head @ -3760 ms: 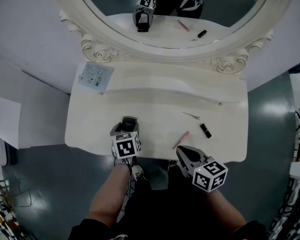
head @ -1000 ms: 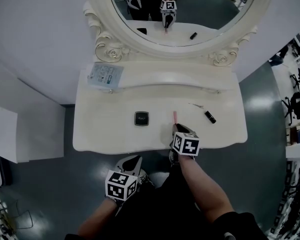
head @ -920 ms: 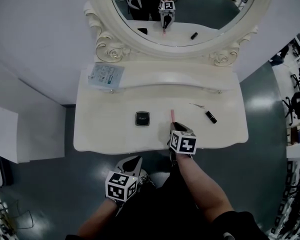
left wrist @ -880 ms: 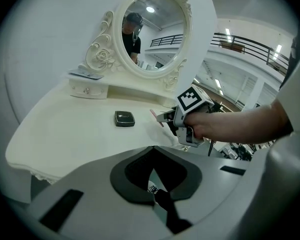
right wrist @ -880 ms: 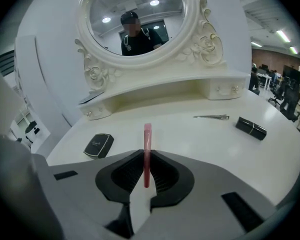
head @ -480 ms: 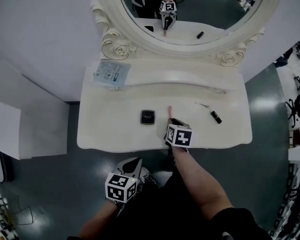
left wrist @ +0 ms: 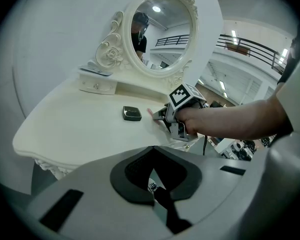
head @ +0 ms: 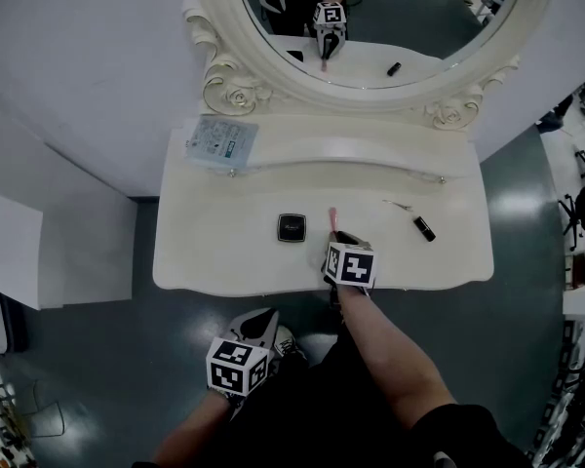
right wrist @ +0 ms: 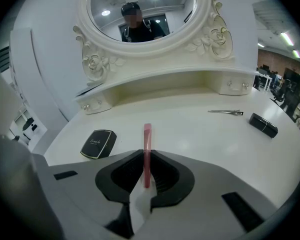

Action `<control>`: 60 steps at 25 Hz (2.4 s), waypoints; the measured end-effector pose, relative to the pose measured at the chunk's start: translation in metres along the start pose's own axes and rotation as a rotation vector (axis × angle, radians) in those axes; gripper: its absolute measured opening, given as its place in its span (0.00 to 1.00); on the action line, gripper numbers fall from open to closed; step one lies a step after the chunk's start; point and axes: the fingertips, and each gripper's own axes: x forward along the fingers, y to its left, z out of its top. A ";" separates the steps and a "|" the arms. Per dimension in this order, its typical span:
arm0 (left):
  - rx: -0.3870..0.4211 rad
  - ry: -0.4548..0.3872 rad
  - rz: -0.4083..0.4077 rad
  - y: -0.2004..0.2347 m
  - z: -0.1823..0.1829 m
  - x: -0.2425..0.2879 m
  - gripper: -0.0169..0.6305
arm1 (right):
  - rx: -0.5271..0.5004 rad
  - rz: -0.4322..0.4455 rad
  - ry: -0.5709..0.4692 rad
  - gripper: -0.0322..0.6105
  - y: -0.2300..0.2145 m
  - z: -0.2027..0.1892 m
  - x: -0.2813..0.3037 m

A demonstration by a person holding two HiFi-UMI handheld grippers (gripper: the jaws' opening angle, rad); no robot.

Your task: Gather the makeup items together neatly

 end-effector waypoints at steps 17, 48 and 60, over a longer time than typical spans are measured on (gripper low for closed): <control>0.031 -0.034 -0.051 -0.017 0.005 -0.013 0.04 | 0.023 0.058 -0.180 0.24 -0.018 0.020 -0.063; 0.026 -0.035 -0.021 -0.085 0.064 0.067 0.04 | -0.389 0.099 0.074 0.28 -0.243 0.027 -0.059; 0.005 -0.059 0.038 -0.095 0.079 0.088 0.04 | -0.346 0.146 0.112 0.23 -0.232 0.013 -0.052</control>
